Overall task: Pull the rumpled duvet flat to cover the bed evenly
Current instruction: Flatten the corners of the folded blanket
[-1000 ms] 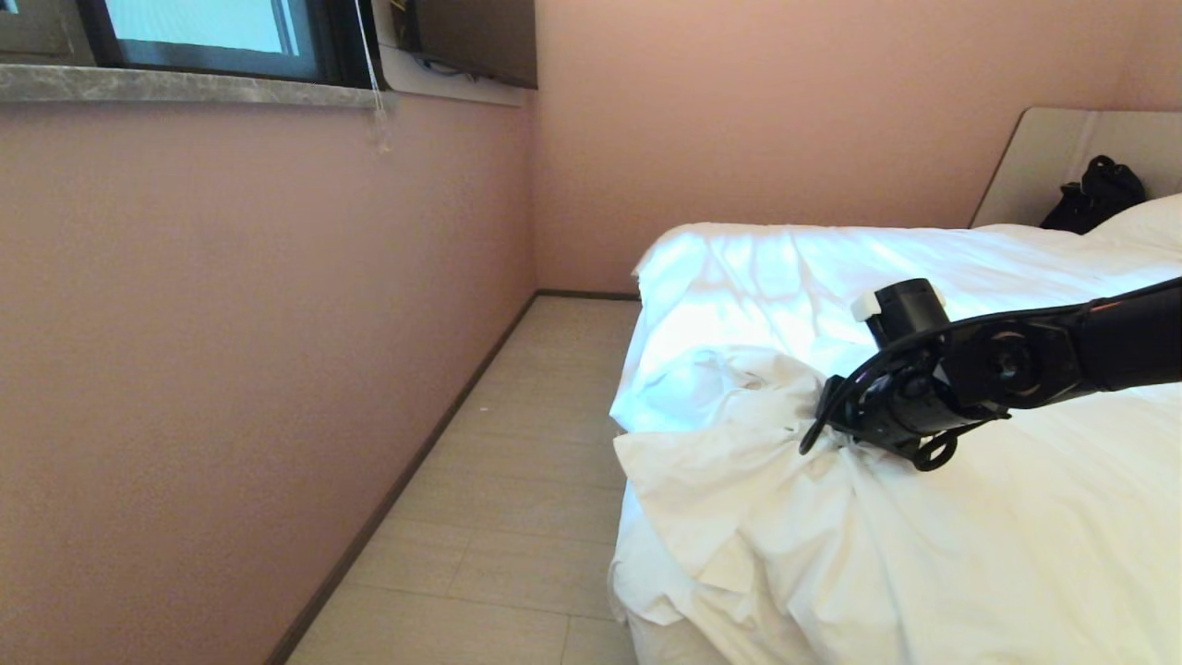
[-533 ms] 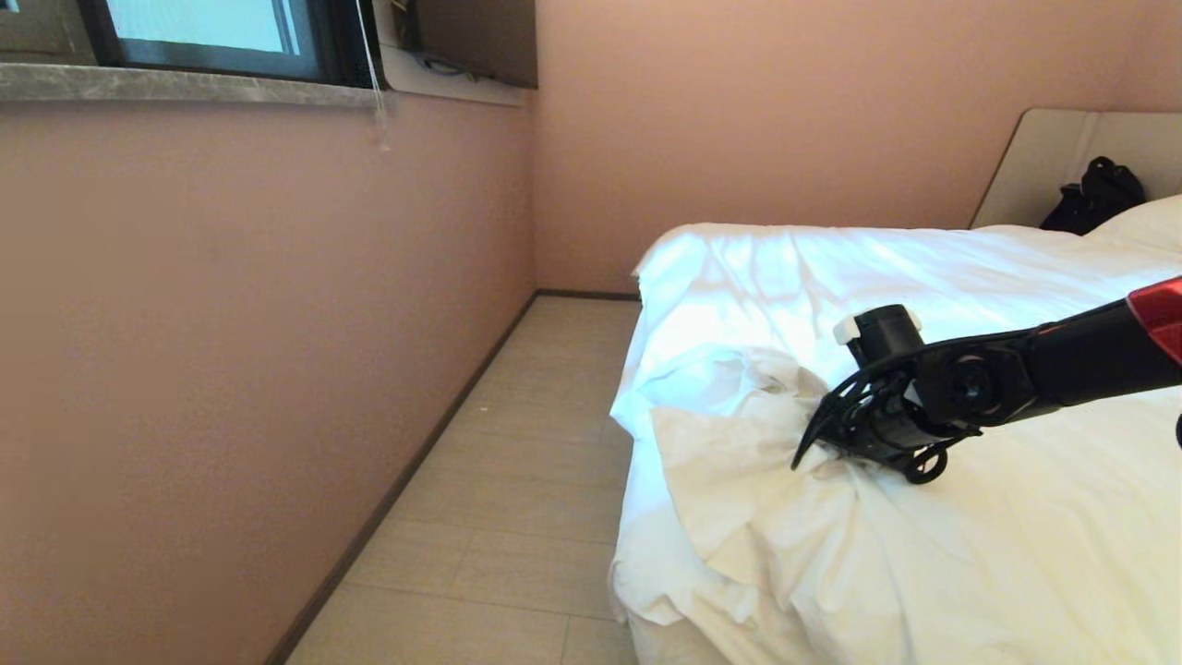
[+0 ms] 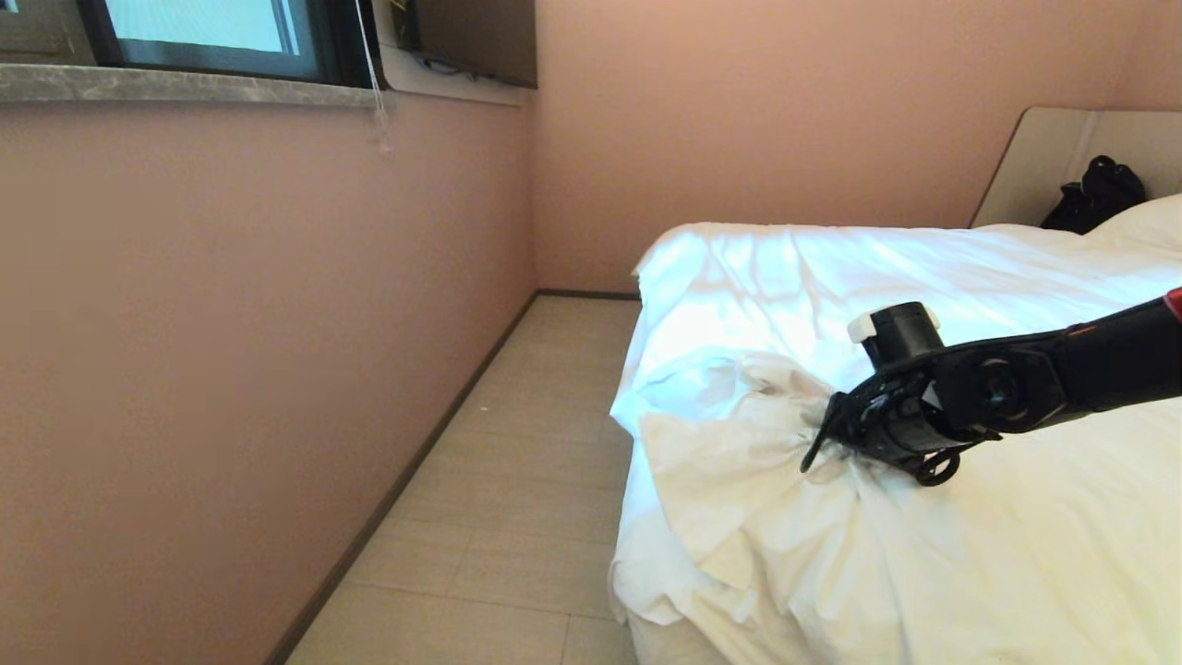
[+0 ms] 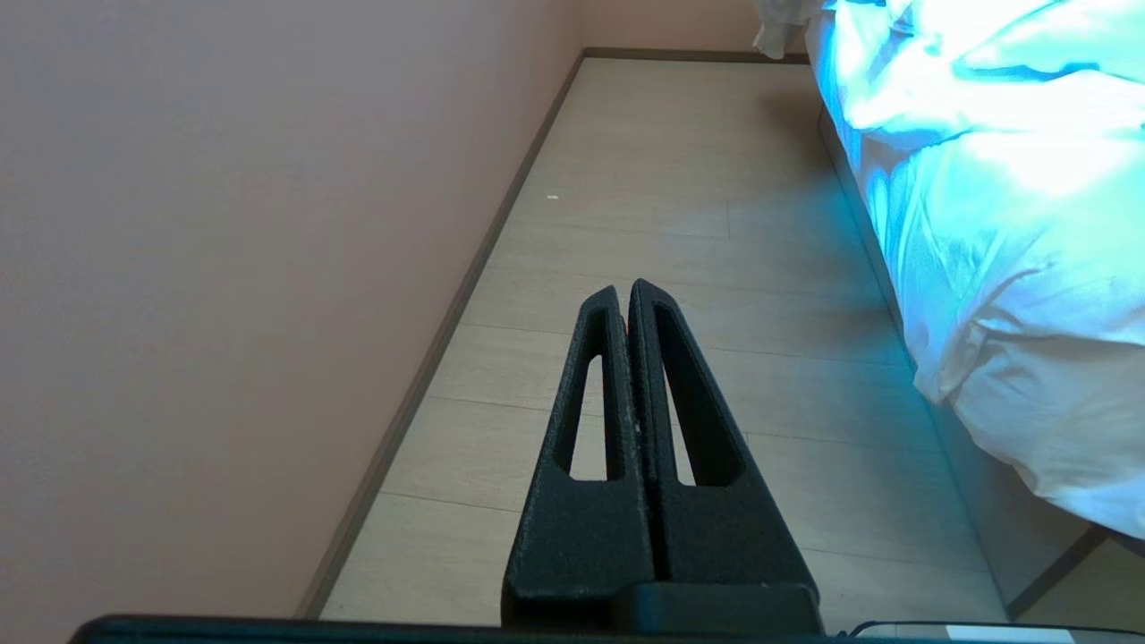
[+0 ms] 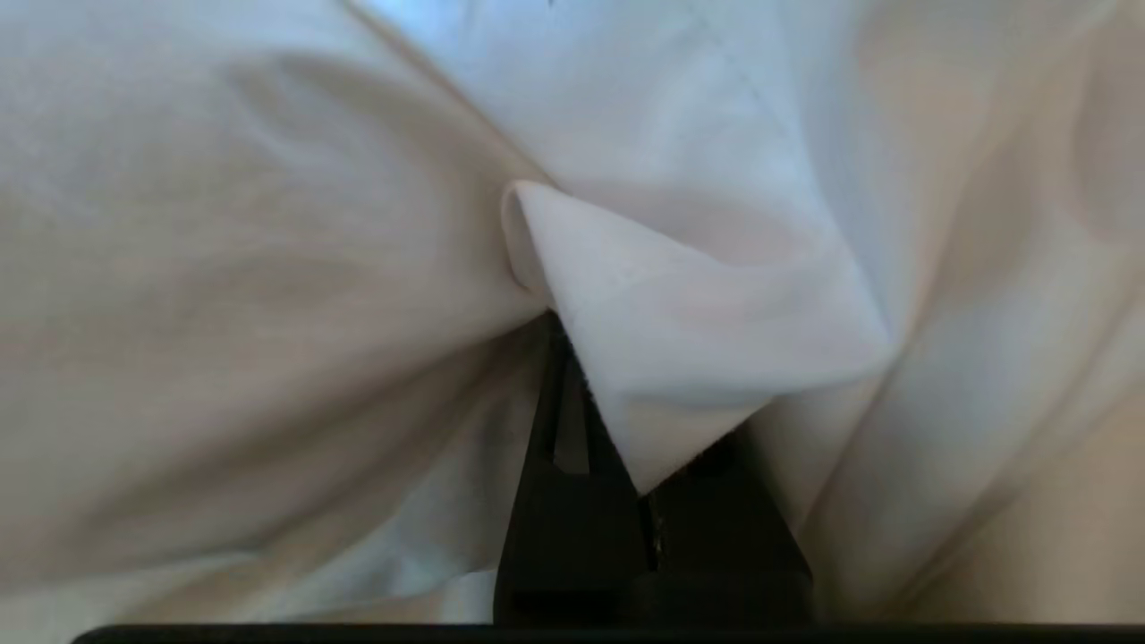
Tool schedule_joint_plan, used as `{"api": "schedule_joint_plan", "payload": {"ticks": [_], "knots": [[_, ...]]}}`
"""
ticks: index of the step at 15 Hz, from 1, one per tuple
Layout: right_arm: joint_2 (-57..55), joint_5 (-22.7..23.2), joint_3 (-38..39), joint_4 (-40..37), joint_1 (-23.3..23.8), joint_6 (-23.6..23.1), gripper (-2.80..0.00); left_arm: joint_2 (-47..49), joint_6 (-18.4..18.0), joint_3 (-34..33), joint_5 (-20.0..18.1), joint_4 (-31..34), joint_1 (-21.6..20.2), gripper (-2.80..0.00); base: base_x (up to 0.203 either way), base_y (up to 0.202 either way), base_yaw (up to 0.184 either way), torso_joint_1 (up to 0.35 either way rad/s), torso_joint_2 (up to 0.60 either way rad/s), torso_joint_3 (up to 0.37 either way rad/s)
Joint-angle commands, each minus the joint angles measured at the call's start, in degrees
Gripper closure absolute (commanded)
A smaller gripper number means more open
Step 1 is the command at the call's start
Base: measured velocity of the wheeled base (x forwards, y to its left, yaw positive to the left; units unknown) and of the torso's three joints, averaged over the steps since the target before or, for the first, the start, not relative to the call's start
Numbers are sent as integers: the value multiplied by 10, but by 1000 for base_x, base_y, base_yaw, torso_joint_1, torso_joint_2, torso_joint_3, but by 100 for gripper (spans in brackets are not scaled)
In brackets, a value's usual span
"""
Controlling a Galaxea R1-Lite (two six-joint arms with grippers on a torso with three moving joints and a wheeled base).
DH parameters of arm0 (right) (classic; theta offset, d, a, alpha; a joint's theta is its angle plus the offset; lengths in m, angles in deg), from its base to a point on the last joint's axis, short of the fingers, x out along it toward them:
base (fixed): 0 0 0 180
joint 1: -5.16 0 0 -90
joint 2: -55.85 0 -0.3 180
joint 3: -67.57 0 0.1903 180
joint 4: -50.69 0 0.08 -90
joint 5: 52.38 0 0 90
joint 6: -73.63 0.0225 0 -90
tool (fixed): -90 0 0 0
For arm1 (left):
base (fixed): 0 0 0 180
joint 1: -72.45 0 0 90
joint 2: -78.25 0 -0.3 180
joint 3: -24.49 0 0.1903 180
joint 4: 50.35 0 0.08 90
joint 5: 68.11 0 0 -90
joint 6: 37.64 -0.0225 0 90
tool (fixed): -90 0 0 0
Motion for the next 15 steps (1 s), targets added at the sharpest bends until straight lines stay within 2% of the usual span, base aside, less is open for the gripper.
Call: {"api": "schedule_joint_plan", "payload": {"ticks": [1, 5, 6, 11, 15], "knots": [[73, 0, 11, -4, -10, 0, 0, 1, 0, -1, 0, 0, 0, 0, 0, 0, 0, 0, 0, 0], [152, 0, 48, -15, -36, -14, 0, 1, 0, 0, 0, 0, 0, 0, 0, 0, 0, 0, 0, 0], [163, -1, 60, -17, -38, -20, -280, 0, 0, -1, 0, 0, 0, 0, 0, 0, 0, 0, 0, 0], [213, 1, 100, -16, -42, -28, -280, 1, 0, 0, -1, 0, 0, 0, 0, 0, 0, 0, 0, 0], [356, 4, 132, -50, -64, -31, -280, 0, 0, 0, 0, 0, 0, 0, 0, 0, 0, 0, 0, 0]]}}
